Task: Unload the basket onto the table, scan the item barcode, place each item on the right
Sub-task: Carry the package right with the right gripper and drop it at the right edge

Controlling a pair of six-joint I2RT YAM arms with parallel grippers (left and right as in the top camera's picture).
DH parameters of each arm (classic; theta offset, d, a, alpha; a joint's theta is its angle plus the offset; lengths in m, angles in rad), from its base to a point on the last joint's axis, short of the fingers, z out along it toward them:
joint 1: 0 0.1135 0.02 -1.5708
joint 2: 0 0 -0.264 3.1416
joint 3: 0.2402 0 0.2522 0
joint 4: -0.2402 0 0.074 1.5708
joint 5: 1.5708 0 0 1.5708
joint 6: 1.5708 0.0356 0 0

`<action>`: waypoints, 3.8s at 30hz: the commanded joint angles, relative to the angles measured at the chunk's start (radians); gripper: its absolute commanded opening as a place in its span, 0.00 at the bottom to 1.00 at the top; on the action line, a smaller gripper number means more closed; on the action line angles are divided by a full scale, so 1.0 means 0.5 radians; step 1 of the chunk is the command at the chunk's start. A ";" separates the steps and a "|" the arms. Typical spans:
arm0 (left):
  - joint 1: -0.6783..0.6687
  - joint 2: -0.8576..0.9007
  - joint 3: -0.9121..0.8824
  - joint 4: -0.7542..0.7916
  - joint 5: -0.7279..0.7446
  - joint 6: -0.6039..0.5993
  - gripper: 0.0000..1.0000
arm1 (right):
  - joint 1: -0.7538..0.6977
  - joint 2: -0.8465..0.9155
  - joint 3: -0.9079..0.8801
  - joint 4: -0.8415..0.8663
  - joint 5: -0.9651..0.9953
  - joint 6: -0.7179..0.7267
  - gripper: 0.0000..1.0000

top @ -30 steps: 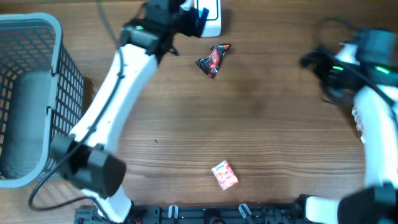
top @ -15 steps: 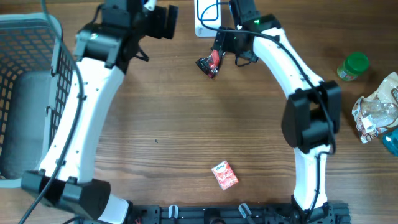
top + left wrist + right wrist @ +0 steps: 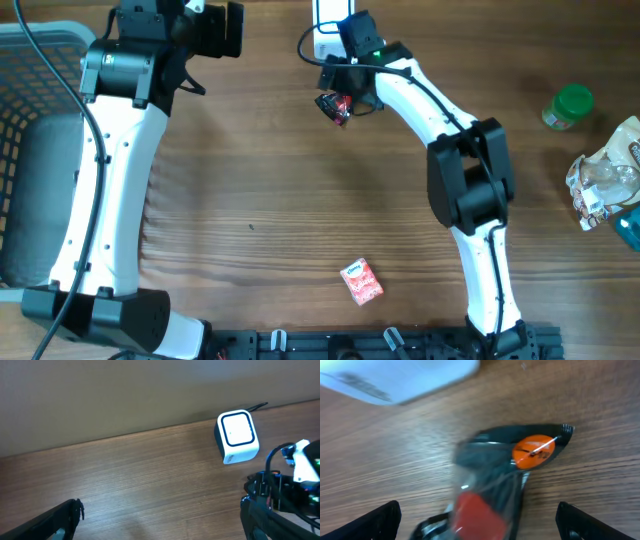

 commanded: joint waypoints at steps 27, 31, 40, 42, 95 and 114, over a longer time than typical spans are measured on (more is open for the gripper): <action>0.016 -0.030 0.013 -0.039 -0.005 0.037 1.00 | -0.007 0.116 0.027 0.023 0.054 -0.002 0.35; 0.016 -0.024 0.013 -0.039 -0.005 0.037 1.00 | -0.013 0.055 0.027 0.010 0.040 -0.004 0.34; 0.016 -0.007 0.013 -0.043 -0.005 0.030 1.00 | -0.104 -0.261 0.027 -0.151 0.066 -0.108 0.28; 0.016 -0.007 0.013 -0.046 -0.005 0.030 1.00 | -0.145 -0.286 0.027 -0.199 0.072 -0.108 0.28; 0.017 -0.007 0.013 -0.067 0.047 0.046 1.00 | -0.146 -0.494 0.027 -0.291 0.161 -0.159 0.05; -0.002 -0.007 0.013 -0.030 0.229 -0.121 1.00 | -1.940 -0.976 -1.196 -0.284 0.598 -0.221 0.05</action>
